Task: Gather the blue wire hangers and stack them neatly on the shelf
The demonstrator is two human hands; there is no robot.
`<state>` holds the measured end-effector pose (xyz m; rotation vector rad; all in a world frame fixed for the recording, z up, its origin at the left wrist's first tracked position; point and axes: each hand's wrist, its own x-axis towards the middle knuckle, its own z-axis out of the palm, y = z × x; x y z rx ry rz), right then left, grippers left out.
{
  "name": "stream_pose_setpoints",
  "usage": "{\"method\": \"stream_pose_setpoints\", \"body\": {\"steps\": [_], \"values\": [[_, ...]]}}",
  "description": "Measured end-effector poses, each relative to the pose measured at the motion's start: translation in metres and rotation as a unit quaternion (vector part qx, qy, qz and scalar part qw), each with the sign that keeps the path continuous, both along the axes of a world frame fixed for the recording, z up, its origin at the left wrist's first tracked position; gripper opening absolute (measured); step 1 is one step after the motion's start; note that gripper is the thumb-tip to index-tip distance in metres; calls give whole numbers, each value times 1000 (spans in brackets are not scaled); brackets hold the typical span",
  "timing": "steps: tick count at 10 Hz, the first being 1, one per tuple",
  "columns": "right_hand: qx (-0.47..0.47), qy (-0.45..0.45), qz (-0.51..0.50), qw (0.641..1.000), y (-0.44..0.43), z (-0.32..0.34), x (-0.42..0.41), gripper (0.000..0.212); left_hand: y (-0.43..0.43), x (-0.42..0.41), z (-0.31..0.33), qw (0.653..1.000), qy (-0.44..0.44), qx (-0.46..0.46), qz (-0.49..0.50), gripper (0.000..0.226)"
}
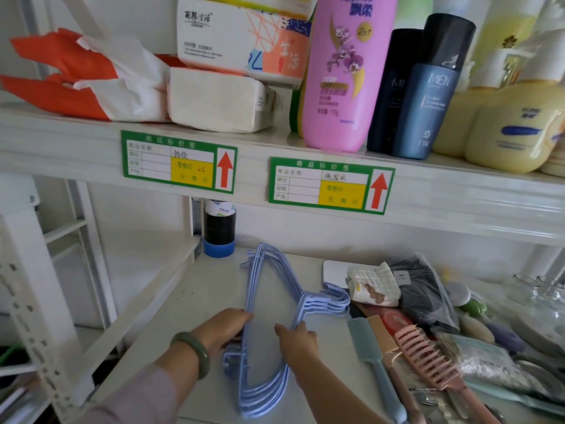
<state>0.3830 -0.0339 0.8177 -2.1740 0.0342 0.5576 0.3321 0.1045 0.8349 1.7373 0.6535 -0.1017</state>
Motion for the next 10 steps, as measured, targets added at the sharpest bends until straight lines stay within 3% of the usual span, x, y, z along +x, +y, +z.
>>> {"method": "stream_pose_setpoints", "body": {"steps": [2,4,5,7,8,10], "values": [[17,-2,-30,999,2,-3,-5,67,-6,-4,-3,999,-17,-41,18,25],[90,3,-42,995,-2,-4,-5,76,-4,-4,0,997,-20,-59,40,34],[114,14,-37,993,-9,-2,-6,74,-3,-7,4,999,-12,-38,31,43],[175,35,-44,983,-18,-4,-6,79,-3,-7,8,998,-10,5,55,30],[231,54,-62,970,-21,-4,-5,79,-2,-6,6,999,-15,20,31,36],[240,43,-61,968,-29,14,0,75,1,-8,19,993,-19,101,57,44]]}}
